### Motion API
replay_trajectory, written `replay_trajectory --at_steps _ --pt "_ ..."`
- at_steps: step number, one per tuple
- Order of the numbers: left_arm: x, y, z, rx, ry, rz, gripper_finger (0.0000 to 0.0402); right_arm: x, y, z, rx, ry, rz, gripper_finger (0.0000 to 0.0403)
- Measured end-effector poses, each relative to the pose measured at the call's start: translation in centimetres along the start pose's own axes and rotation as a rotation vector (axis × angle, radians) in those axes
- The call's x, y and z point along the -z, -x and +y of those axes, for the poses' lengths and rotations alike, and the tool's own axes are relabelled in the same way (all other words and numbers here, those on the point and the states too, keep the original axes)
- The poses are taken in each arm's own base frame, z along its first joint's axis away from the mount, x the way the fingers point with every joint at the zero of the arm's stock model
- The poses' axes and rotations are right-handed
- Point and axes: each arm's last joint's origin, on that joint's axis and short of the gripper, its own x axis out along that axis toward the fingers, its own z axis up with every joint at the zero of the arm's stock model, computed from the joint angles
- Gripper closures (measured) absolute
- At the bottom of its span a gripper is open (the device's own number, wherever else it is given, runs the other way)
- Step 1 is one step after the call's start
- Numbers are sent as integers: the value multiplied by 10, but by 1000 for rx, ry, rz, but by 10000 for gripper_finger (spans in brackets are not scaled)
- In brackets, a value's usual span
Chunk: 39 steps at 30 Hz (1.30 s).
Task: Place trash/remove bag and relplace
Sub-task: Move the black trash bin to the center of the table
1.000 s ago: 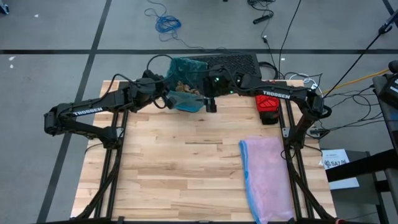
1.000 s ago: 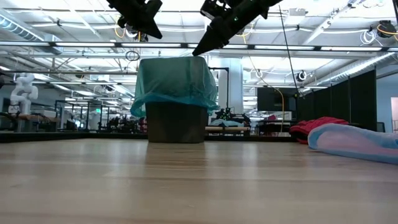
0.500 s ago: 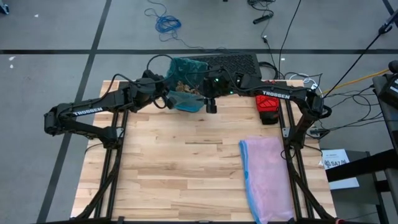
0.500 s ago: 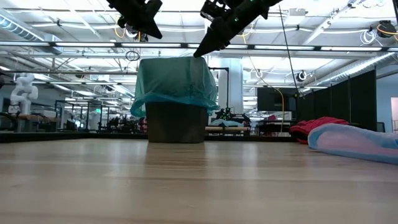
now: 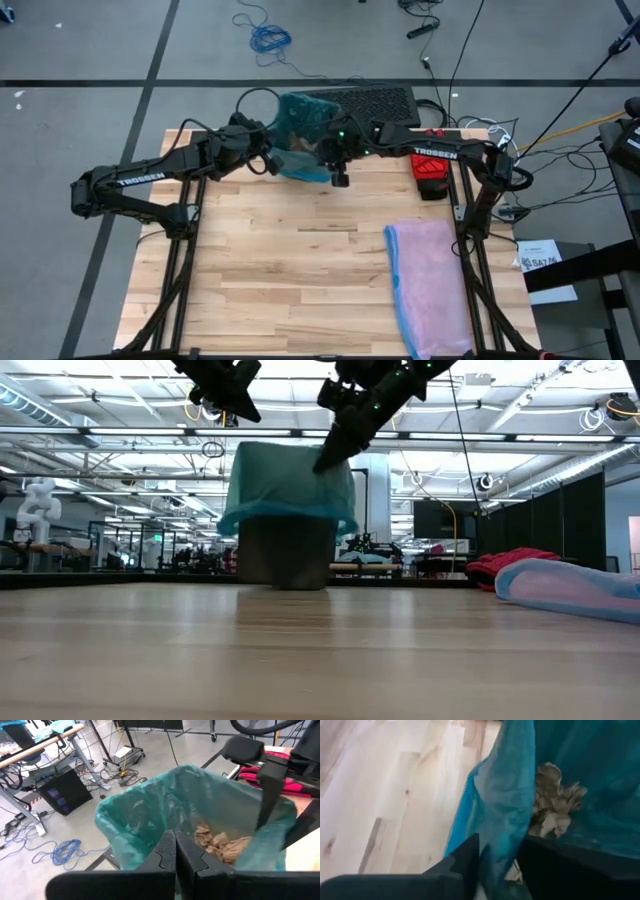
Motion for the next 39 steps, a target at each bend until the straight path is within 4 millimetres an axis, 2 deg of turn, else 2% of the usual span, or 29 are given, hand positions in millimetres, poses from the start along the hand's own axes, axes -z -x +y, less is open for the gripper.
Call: replay_trajectory --at_steps 6,14,28,39 --pt "0 0 0 0 -1 0 402 4 9 10 -53 51 77 392" --pt "0 0 0 0 -1 0 402 4 29 21 -103 87 114 400" --pt "-2 0 0 -1 2 -19 402 1 81 44 -160 126 154 402" --pt "-3 3 -3 13 -4 -25 402 -7 86 81 -335 131 140 403"
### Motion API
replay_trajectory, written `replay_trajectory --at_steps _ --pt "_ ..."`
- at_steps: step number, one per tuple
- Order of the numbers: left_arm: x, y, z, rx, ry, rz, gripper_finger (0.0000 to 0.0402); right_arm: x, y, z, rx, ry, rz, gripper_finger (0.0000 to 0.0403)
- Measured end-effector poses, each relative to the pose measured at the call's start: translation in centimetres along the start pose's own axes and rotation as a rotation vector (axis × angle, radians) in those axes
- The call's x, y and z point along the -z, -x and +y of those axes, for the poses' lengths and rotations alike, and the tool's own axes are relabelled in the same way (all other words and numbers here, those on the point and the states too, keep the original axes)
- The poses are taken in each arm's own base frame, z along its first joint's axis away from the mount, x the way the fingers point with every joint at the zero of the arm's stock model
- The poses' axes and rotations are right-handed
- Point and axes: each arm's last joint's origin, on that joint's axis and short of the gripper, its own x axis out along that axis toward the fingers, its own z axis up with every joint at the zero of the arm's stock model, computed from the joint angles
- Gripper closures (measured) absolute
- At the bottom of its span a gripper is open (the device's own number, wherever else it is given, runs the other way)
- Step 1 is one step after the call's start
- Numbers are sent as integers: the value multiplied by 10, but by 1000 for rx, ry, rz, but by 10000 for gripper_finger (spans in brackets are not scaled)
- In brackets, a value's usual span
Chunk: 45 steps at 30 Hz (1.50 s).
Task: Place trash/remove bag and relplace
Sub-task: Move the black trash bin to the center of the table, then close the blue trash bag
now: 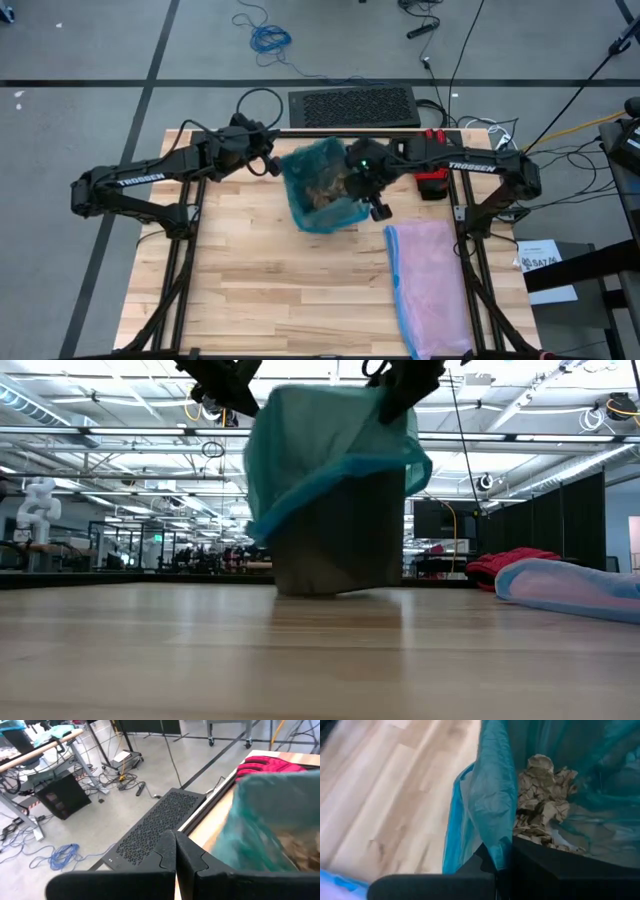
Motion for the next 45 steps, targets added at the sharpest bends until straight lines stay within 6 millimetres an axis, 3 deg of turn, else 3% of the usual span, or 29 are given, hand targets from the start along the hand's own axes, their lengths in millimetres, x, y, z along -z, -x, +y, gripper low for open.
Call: replay_trajectory --at_steps 8,15,24,33,40,45 --pt "-6 20 -1 38 -5 -57 402 -13 -6 26 -50 37 -17 402" --pt "-3 35 -9 8 -29 -36 402 -14 -19 27 -46 -25 -20 399" --pt "18 50 -33 -33 -69 54 402 -17 -21 19 202 -57 -6 292" --pt "21 86 -63 3 -118 -27 402 -35 0 23 238 -37 -83 212" --pt "30 114 -94 162 -150 -66 402 -60 27 40 234 13 -195 202" --pt "45 127 -127 250 -225 -60 402 -63 31 48 217 -6 -195 203"
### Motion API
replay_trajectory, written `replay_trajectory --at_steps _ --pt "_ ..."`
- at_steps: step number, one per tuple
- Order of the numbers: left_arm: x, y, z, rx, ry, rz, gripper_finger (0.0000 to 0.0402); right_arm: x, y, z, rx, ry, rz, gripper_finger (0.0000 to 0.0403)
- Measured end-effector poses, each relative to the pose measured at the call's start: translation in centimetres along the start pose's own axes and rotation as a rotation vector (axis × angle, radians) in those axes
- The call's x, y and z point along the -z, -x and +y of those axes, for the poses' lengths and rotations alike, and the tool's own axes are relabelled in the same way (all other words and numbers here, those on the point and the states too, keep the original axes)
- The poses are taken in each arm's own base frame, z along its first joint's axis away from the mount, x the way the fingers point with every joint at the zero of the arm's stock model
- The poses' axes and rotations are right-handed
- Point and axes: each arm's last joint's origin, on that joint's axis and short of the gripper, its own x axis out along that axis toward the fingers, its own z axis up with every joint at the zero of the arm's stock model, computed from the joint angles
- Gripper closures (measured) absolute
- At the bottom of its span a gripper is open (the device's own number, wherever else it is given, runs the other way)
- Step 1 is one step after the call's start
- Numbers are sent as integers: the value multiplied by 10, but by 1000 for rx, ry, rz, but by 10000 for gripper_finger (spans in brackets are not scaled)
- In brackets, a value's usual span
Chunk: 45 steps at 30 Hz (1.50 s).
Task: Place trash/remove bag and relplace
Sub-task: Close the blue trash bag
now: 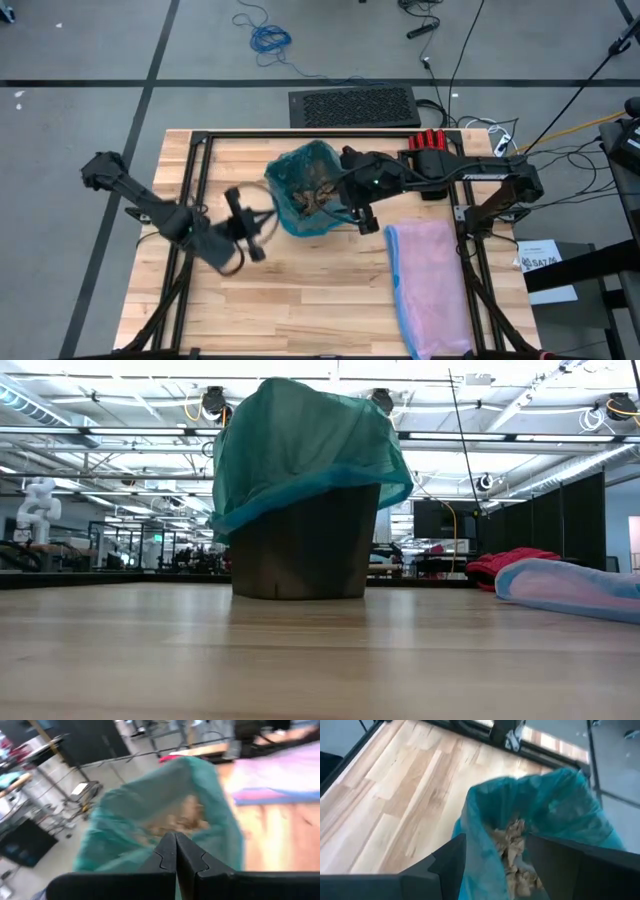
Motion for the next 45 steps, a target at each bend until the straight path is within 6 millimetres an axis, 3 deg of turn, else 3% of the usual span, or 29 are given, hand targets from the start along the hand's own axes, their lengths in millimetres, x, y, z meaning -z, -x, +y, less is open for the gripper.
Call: replay_trajectory --at_steps 4,10,14,22,33,39,45 --pt "15 -3 -40 48 -50 47 402 9 1 10 46 -34 128 203" --pt "55 -20 -98 34 -80 161 402 19 5 28 84 -77 282 203" --pt "84 -35 -119 -35 -96 242 402 19 8 44 67 -76 304 204" --pt "115 -67 -129 -160 -121 329 402 16 10 62 101 -23 288 204" --pt "109 -75 -128 -209 -141 288 397 15 10 63 102 -17 289 204" --pt "106 -78 -129 -186 -233 286 344 15 10 63 102 -18 288 204" --pt "105 -86 -124 -215 -219 296 276 15 10 63 102 -20 289 204"
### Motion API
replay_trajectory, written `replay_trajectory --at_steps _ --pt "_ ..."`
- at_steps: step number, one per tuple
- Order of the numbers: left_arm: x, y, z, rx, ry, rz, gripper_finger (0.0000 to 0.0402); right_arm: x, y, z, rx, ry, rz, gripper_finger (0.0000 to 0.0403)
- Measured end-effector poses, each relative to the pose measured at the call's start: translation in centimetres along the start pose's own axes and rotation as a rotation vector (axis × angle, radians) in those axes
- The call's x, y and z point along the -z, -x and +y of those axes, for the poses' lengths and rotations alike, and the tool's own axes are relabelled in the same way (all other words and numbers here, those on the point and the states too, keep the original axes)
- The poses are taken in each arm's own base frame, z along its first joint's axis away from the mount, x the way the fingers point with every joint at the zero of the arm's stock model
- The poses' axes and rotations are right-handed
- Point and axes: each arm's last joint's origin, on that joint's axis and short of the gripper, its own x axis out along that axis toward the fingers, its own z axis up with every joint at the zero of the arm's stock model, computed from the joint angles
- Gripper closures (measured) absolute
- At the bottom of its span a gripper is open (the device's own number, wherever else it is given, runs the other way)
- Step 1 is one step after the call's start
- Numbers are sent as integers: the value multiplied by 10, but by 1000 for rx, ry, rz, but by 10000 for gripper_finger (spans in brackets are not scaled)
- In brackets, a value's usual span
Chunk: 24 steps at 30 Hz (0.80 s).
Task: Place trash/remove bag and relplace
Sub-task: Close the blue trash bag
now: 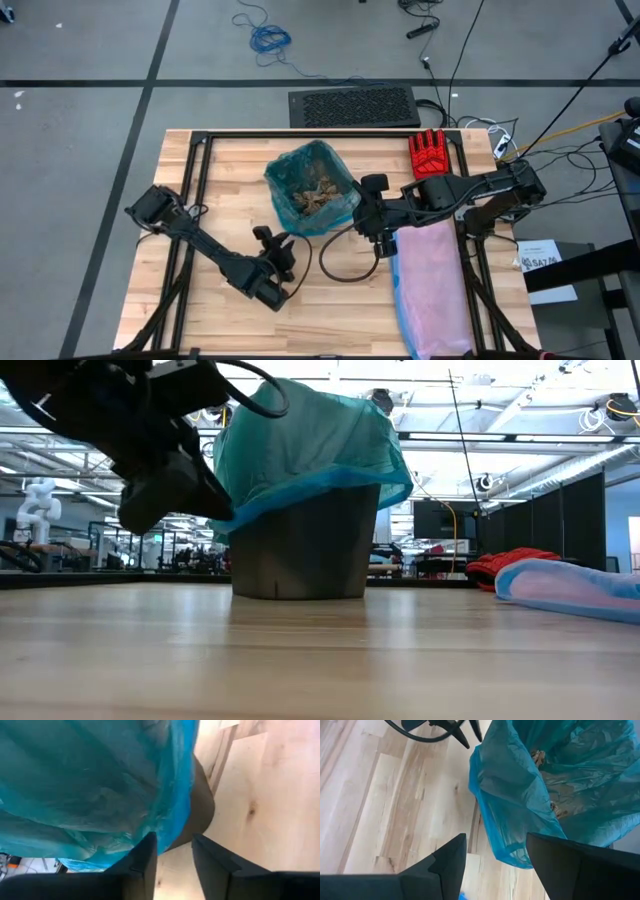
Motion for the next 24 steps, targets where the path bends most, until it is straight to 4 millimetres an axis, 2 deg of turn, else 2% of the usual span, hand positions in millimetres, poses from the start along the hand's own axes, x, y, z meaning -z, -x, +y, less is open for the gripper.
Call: replay_trajectory --at_steps 5,12,16,20,24 --pt "-2 -11 5 -7 22 36 246 0 0 0 0 0 0 204" --pt "-4 -29 12 28 123 139 248 0 0 0 -1 -1 1 204" --pt "-4 -31 13 24 110 144 296 0 0 0 0 -1 1 204" --pt "-5 -22 12 39 55 134 383 1 0 0 3 2 7 204" --pt "-13 -7 14 38 -4 140 398 4 0 -3 109 16 46 206"
